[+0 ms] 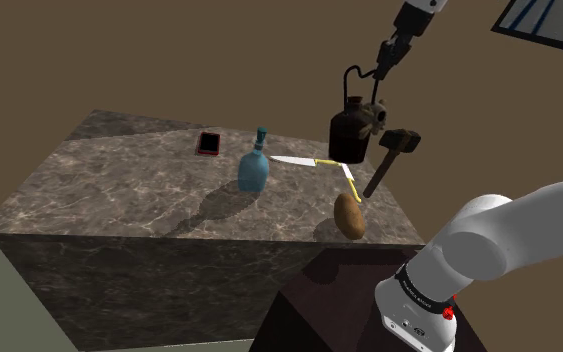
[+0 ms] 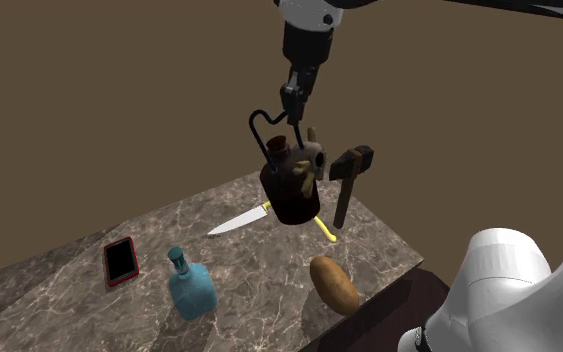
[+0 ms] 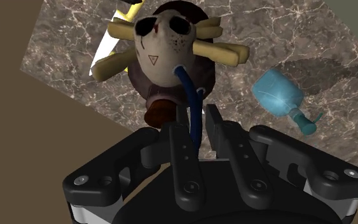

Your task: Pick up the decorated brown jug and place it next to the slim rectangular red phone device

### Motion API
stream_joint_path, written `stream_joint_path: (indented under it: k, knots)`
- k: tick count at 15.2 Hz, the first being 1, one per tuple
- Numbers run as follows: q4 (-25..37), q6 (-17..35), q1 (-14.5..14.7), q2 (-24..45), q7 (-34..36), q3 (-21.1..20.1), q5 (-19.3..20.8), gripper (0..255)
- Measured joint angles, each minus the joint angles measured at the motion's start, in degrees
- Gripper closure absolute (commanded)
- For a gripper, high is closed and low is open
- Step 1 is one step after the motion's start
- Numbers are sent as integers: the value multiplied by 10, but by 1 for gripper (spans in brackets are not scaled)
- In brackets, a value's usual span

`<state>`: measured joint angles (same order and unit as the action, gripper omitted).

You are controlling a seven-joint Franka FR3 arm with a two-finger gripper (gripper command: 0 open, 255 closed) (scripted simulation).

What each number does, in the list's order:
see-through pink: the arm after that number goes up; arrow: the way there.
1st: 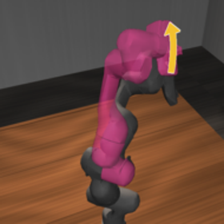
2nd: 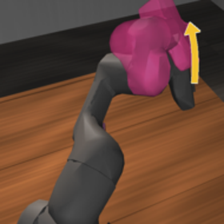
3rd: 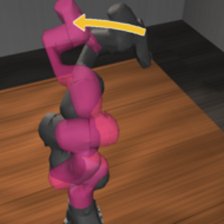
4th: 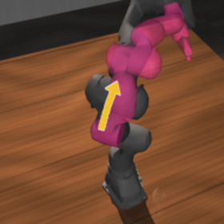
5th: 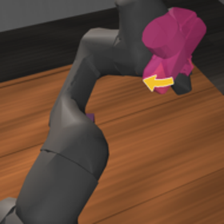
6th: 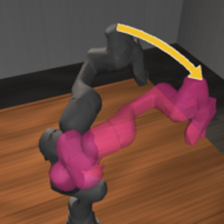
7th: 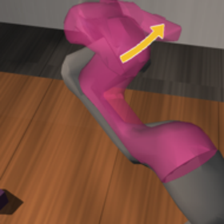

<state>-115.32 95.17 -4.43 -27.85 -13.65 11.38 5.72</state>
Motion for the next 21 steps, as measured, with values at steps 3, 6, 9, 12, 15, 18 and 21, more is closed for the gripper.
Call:
stream_joint_path:
  k: [3,6,9,12,15,18,21]
  knots:
    - [30,-23,1,7,-1,-1,-2,255]
    - [61,-45,2,16,-3,-1,-3,255]
    - [92,-68,3,24,-5,-1,-5,255]
    - [126,-90,4,36,-6,-1,-7,255]
    - [161,-113,5,48,-8,0,-9,255]
    - [202,-138,6,65,-10,0,-11,255]
    - [240,-163,6,78,-13,1,-13,255]
